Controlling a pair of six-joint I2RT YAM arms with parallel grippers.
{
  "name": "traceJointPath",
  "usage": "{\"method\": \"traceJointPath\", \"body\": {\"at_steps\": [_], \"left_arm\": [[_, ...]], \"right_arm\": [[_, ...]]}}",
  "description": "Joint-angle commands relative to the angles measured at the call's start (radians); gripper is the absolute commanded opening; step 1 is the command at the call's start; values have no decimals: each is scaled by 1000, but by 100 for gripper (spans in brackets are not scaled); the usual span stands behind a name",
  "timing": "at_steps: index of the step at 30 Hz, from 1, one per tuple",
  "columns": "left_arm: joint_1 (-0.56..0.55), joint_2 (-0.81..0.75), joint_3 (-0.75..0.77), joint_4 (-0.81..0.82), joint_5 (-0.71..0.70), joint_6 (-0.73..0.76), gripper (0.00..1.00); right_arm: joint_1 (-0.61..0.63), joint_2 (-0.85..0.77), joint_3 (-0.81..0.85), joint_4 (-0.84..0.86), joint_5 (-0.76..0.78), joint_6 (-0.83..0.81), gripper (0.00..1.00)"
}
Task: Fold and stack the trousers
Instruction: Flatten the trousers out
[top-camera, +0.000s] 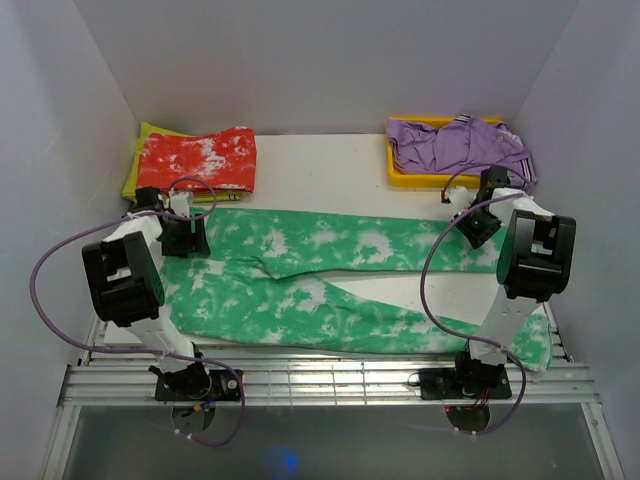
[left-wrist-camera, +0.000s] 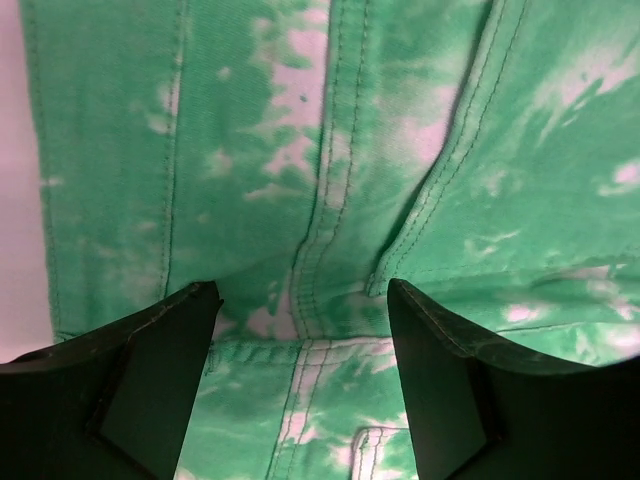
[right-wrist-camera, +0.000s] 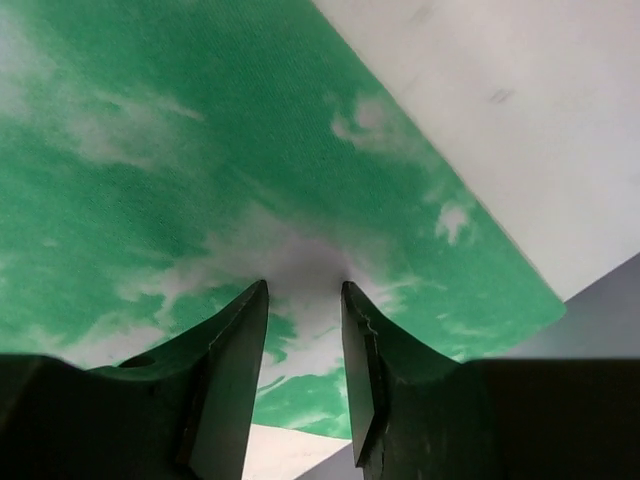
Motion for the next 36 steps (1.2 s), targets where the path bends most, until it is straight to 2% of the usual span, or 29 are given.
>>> {"method": "traceJointPath", "body": {"at_steps": [1,5,9,12,14,15,17,18,22,25,29,36], "left_arm": [[88,129,54,52,-84,18,81],[104,164,121,49,-83,23,81],[104,111,111,-3,-21,47,84],[104,-7,70,-48,34,77,86],[104,-111,51,-75,68,130,88],[104,-142,43,-86,78,149,89],[106,-202,42,-134,106,205,89],[106,-216,43,-151,117,219,89],[104,-262,27,-232,198,291,90],[102,-281,16,-261,261,327,91],[99,-279,-4,-290,276,362,92],[99,-253,-35,-292,212,413,93]], "right_arm": [[41,135,68,211,20,58,42],[82,139,154,198,-24,98,50],[108,61,206,115,-107,135,74],[102,-43,246,0,-187,98,77],[97,-144,240,-158,-248,8,77],[93,-179,229,-219,-262,-116,75],[82,-273,174,-381,-259,-236,75],[70,-301,151,-435,-249,-347,75],[16,-396,7,-598,-128,-506,75],[-65,-445,-116,-593,-57,-609,77],[-166,-473,-238,-493,17,-738,79],[-229,-387,-294,-402,72,-798,77]]}}
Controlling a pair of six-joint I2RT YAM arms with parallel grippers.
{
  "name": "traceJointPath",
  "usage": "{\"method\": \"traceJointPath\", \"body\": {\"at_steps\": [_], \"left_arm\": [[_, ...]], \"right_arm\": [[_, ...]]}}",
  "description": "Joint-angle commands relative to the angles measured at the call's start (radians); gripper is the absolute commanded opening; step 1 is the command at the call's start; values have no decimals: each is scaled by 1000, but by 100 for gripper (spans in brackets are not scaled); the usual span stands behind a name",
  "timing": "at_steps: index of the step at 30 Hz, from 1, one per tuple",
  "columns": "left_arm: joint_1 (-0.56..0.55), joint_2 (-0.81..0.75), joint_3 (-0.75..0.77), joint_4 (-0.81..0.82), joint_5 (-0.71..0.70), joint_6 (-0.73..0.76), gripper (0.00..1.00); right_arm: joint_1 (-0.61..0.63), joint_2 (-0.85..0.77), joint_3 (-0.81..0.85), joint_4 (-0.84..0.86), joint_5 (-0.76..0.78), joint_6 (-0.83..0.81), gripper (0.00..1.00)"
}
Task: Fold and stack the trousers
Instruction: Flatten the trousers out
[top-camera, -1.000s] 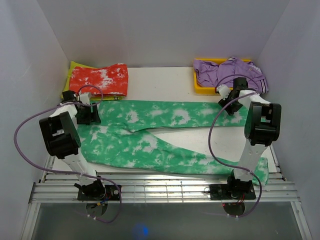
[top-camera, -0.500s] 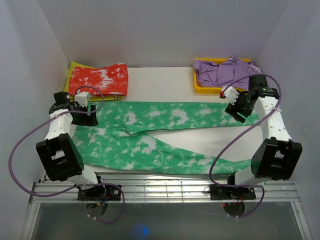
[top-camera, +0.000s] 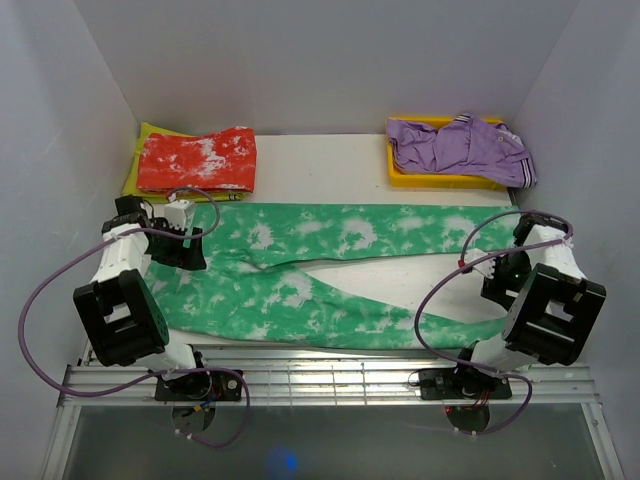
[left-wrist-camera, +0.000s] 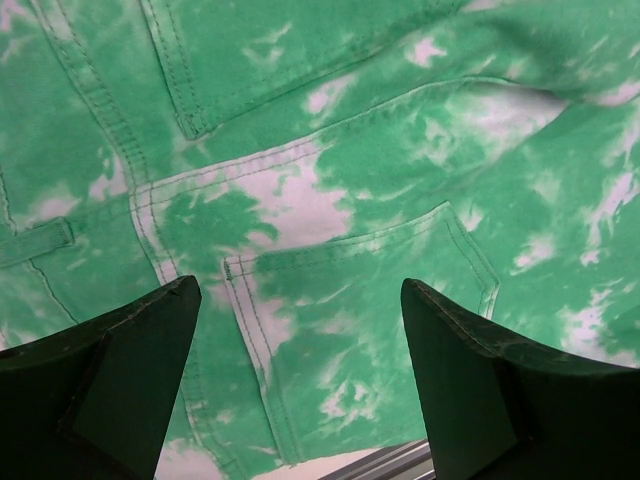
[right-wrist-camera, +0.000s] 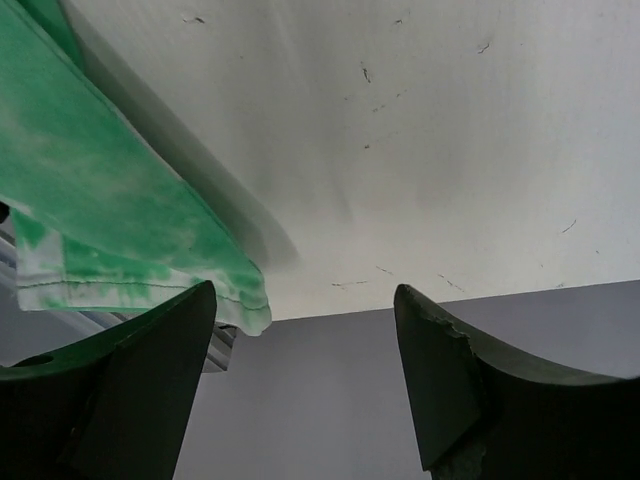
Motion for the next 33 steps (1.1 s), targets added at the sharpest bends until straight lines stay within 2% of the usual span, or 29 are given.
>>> {"method": "traceJointPath", "body": {"at_steps": [1,8,10,11,12,14,15,20,21,22,26,27,30,31,33], "left_arm": [[0,-6,-17,-1,-6,46,93],[-1,23,-45,45,-60,45,93],[-1,37,-49,60,-66,41,93],[0,43,-51,67,-71,35,93],[0,49,-52,73,-83,28,93],[6,72,-55,87,-97,18,91],[9,82,-57,91,-101,9,90],[43,149,-60,113,-111,-37,80],[52,163,-60,119,-120,-49,76],[60,177,-61,137,-140,-76,73],[104,262,-37,163,-158,-135,61],[124,276,-17,165,-158,-144,59],[160,319,11,163,-167,-167,50],[166,326,24,162,-173,-167,47],[193,332,29,160,-183,-157,44]], "right_arm": [[-9,46,-29,53,61,-78,77],[-40,35,-153,88,160,-145,74],[-51,28,-168,101,172,-170,62],[-52,29,-167,104,172,-171,50],[-52,29,-158,96,172,-170,33],[-52,31,-101,73,163,-170,20],[-54,31,-69,61,148,-171,8],[-54,28,170,18,-30,-165,8],[-52,26,248,22,-52,-159,8],[-52,18,282,42,-122,-148,8],[-66,-38,385,39,-240,-124,8],[-77,-63,381,38,-262,-149,8],[-144,-199,229,59,-307,-263,8],[-167,-285,89,88,-301,-351,8],[-256,-362,-59,194,-279,-456,8]]}}
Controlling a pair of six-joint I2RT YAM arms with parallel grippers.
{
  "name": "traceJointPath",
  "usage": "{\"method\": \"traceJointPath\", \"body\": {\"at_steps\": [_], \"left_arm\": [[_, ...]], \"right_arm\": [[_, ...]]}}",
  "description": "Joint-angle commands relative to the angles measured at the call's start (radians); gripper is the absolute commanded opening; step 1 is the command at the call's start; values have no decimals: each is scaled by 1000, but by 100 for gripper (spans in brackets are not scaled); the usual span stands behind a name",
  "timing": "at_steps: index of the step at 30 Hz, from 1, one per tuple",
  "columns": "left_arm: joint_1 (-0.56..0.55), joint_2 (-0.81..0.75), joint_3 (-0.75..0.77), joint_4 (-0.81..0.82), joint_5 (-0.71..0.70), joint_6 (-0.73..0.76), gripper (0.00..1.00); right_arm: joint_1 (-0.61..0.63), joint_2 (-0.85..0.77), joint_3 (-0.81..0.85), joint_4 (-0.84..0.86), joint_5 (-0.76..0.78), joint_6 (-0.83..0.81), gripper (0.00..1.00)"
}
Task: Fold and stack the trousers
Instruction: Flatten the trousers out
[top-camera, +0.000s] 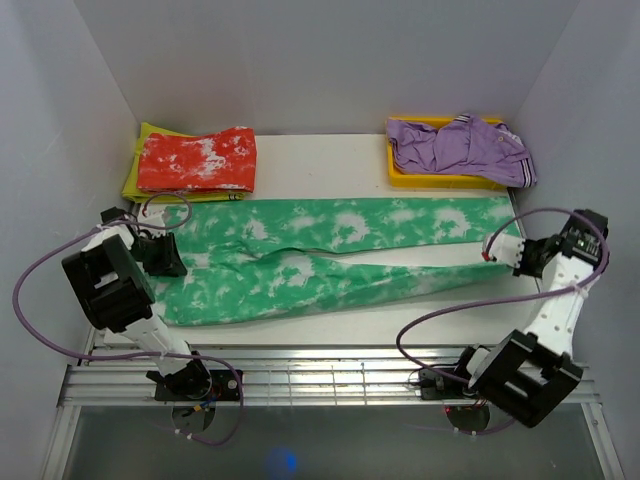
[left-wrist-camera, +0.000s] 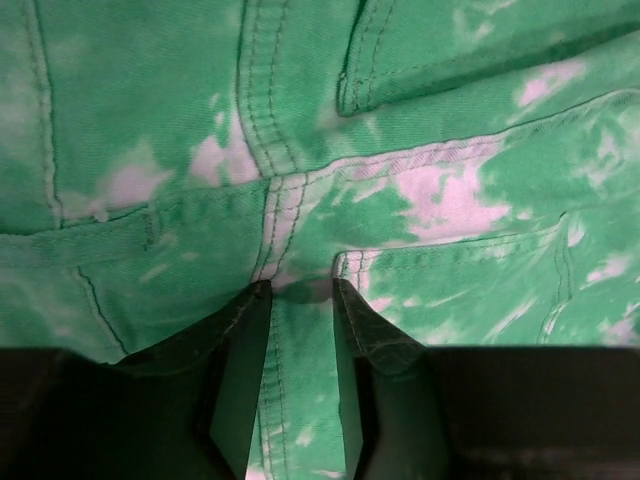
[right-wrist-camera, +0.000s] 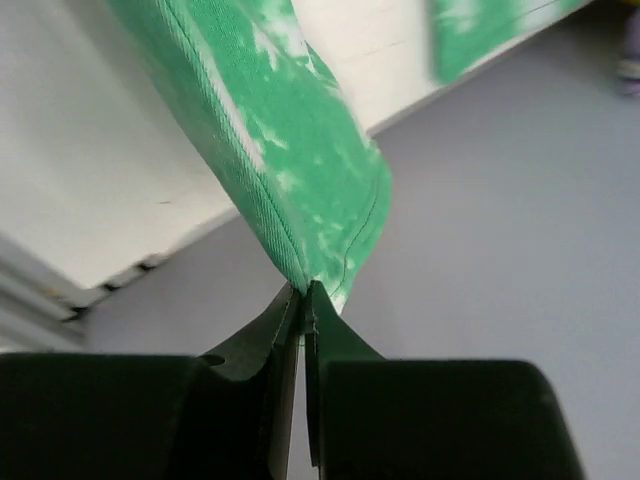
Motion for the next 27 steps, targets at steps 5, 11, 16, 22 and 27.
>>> {"method": "traceJointPath", "body": {"at_steps": [5,11,16,22,27], "left_arm": [[88,32,-15,63,-121,82,42],[92,-133,-13,-71,49,271,83],[92,-249,16,-164,80,364,98],[92,-295,-39,-212,39,467,97],[92,-271,-116,-195,-19,475,87]], "right_arm": [[-279,-182,-473,172,-4,-459,8],[-300,-175,-461,214,-31,-421,99],[-306,-75,-213,85,-97,-364,97],[-207,45,-27,-115,-122,-108,91],[14,42,-164,-17,-88,178,72]]}}
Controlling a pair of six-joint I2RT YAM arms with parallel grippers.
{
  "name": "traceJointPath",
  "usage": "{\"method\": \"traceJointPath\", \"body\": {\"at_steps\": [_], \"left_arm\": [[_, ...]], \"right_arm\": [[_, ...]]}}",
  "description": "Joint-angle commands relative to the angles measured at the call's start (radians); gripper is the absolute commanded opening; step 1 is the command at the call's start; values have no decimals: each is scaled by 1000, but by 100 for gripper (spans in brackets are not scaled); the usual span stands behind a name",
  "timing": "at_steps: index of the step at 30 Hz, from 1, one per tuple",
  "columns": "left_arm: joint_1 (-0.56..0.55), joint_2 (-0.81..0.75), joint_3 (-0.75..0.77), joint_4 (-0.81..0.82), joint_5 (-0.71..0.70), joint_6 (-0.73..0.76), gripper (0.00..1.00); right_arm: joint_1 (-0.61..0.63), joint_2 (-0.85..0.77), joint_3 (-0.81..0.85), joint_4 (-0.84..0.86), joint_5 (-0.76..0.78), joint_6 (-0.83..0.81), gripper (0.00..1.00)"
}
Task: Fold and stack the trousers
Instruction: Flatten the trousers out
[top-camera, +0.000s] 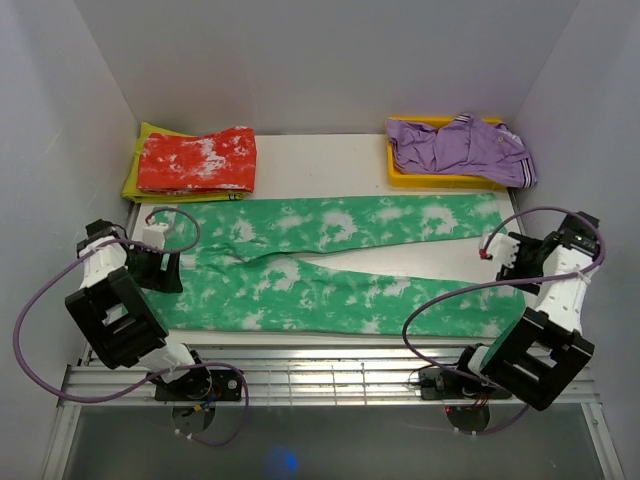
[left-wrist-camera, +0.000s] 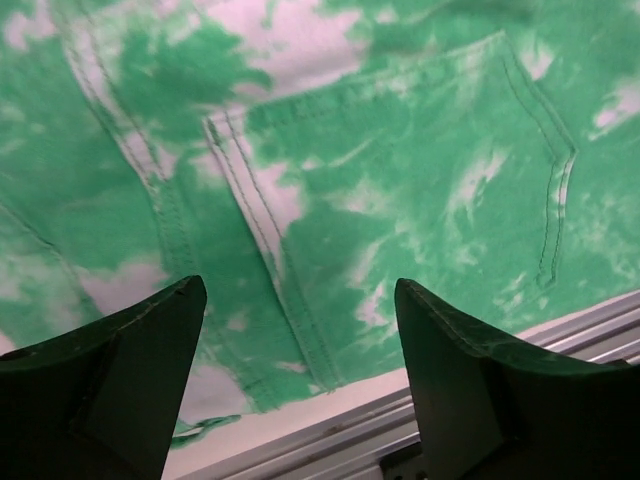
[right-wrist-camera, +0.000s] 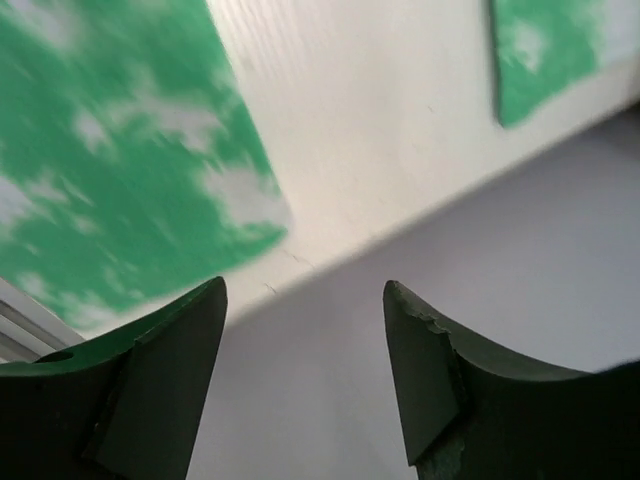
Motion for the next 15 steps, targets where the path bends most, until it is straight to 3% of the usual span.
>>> {"method": "traceJointPath", "body": {"at_steps": [1,5,9,12,15], "left_arm": [[4,0,-40,-7,-28,39,85],[-11,0,18,-8,36,3,82],[-95,29,110,-1,71,-74,80],[-166,64,165,33,62,-154,80],[-226,119,199,90,35,-226,80]], "right_arm": [[126,15,-93,0,-3,216,69],[226,90,-53,90,-66,510,64],[295,280,225,116,-172,793,60],[335,398,340,178,-222,993,57],[401,474,409,248,-180,1076,56]]}}
